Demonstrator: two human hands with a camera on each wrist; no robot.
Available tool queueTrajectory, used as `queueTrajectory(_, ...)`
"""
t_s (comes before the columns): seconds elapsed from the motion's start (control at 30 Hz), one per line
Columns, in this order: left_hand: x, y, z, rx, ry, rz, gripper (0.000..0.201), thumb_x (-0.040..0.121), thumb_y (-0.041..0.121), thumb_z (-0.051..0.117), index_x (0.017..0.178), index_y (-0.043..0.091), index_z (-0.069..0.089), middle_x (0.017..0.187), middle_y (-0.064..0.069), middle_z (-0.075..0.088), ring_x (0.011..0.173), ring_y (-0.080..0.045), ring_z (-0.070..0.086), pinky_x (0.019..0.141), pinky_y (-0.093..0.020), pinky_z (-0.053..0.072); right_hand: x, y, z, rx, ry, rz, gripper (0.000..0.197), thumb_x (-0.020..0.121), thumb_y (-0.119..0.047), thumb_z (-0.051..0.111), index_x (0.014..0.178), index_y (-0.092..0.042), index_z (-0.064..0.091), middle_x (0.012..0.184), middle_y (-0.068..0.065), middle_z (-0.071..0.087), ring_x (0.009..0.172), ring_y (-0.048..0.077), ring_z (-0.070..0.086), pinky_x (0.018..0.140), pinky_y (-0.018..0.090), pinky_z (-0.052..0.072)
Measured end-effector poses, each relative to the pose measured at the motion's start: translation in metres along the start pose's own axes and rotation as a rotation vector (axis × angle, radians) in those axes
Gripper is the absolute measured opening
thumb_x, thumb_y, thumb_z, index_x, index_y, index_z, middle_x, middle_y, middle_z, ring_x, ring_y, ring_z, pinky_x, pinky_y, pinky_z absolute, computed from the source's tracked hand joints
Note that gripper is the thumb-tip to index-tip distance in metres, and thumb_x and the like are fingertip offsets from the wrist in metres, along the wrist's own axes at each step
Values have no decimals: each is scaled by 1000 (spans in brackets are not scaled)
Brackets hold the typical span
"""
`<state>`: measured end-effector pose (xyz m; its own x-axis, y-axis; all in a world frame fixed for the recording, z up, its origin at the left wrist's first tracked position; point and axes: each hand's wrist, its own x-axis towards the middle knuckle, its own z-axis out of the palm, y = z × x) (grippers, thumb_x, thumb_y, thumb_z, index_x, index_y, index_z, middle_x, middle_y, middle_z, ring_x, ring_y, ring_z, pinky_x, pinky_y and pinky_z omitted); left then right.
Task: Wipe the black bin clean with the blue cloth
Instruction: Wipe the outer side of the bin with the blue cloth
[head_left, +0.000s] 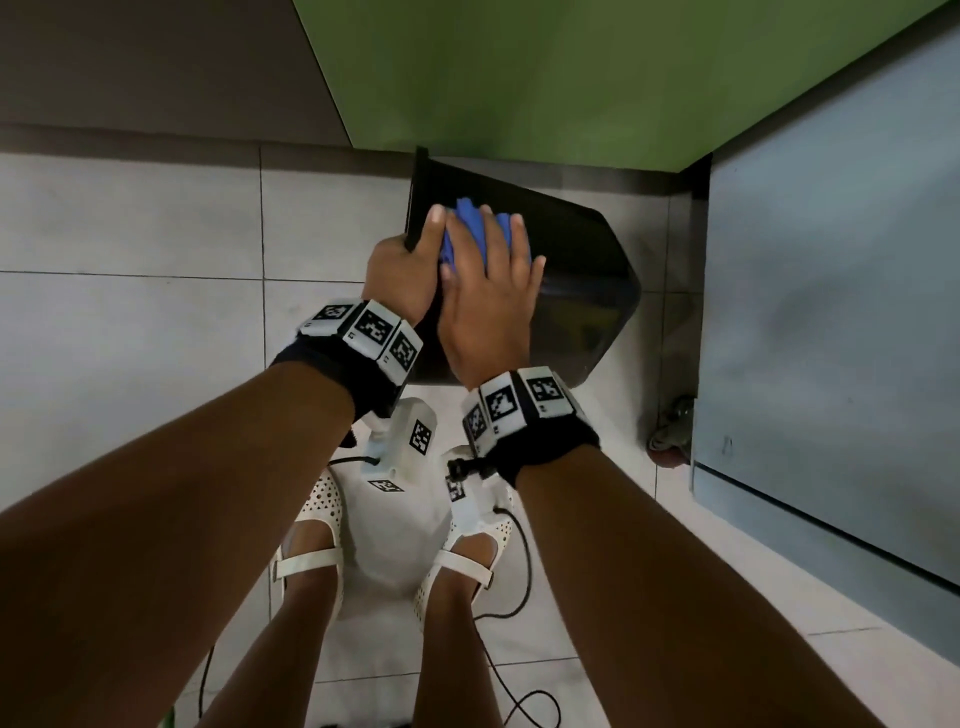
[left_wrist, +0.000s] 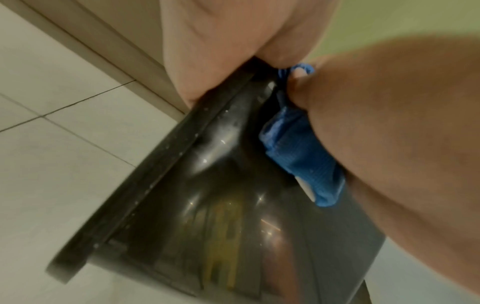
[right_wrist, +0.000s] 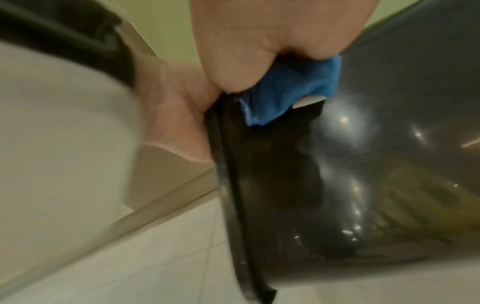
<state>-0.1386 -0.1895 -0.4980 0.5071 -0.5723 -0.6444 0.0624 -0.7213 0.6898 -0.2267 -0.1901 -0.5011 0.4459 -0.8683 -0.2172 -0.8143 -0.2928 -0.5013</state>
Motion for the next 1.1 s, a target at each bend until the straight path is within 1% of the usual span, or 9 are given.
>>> queueTrajectory(0.1, 0, -1, -4, 44, -16, 27, 47, 95, 49, 38, 60, 20, 52, 63, 5, 54, 60, -5, 50, 51, -5, 39, 3, 17, -7, -64, -33, -74, 46, 97, -26, 38, 142, -23, 32, 153, 6, 25, 144, 29, 10, 115, 52, 3)
queueTrajectory(0.17, 0, 1, -4, 77, -7, 21, 54, 95, 52, 33, 60, 15, 49, 63, 0, 52, 60, -11, 48, 60, -15, 41, 8, 30, -14, -121, -65, -50, 47, 96, -27, 36, 143, -25, 29, 154, 4, 23, 145, 27, 8, 115, 51, 1)
queueTrajectory(0.27, 0, 4, -5, 106, -18, 23, 57, 96, 54, 24, 70, 8, 46, 73, -12, 48, 71, -22, 45, 66, -28, 37, 11, 62, -32, -179, -13, 110, 47, 97, -30, 28, 143, -24, 27, 154, 6, 23, 144, 29, 10, 115, 55, 5)
queueTrajectory(0.43, -4, 4, -6, 108, -35, 9, 58, 96, 54, 18, 78, 7, 48, 80, -12, 49, 76, -21, 45, 67, -27, 34, 14, 117, -55, -4, 73, 452, 44, 99, -26, 29, 142, -14, 29, 147, 19, 31, 138, 37, 24, 113, 55, 20)
queueTrajectory(0.53, -6, 3, -9, 131, -59, -46, 57, 96, 55, 15, 66, 15, 43, 75, -4, 47, 71, -15, 44, 80, -25, 29, 16, 108, -47, 51, 152, 556, 43, 98, -23, 30, 140, -11, 32, 144, 23, 33, 135, 40, 28, 111, 53, 25)
queueTrajectory(0.7, -5, 11, -12, 144, -62, -83, 54, 97, 53, 15, 60, 22, 40, 89, -7, 50, 84, -20, 47, 83, -25, 30, 8, 42, -17, -102, 110, 268, 43, 97, -21, 35, 140, -19, 34, 154, 10, 22, 144, 33, 4, 116, 48, -3)
queueTrajectory(0.9, 2, 12, -13, 170, -62, -110, 56, 98, 51, 20, 59, 17, 42, 87, -9, 51, 86, -20, 47, 76, -23, 31, 7, 11, -3, -51, 12, -18, 47, 96, -32, 41, 142, -20, 34, 152, 10, 28, 144, 31, 10, 116, 48, 3)
queueTrajectory(1.0, 5, 8, -14, 146, -71, -96, 58, 96, 54, 23, 74, 8, 51, 75, -9, 50, 81, -21, 47, 63, -30, 34, 17, 48, -24, -130, -46, 110, 52, 97, -39, 37, 145, -25, 25, 154, 9, 21, 145, 28, 7, 116, 49, 3)
queueTrajectory(1.1, 5, -2, -13, 37, -94, -69, 50, 96, 54, 25, 80, 15, 51, 90, -10, 53, 87, -20, 49, 84, -31, 43, 22, 88, -45, -31, 8, 401, 50, 99, -37, 31, 146, -23, 21, 154, 14, 19, 143, 30, 14, 116, 44, 14)
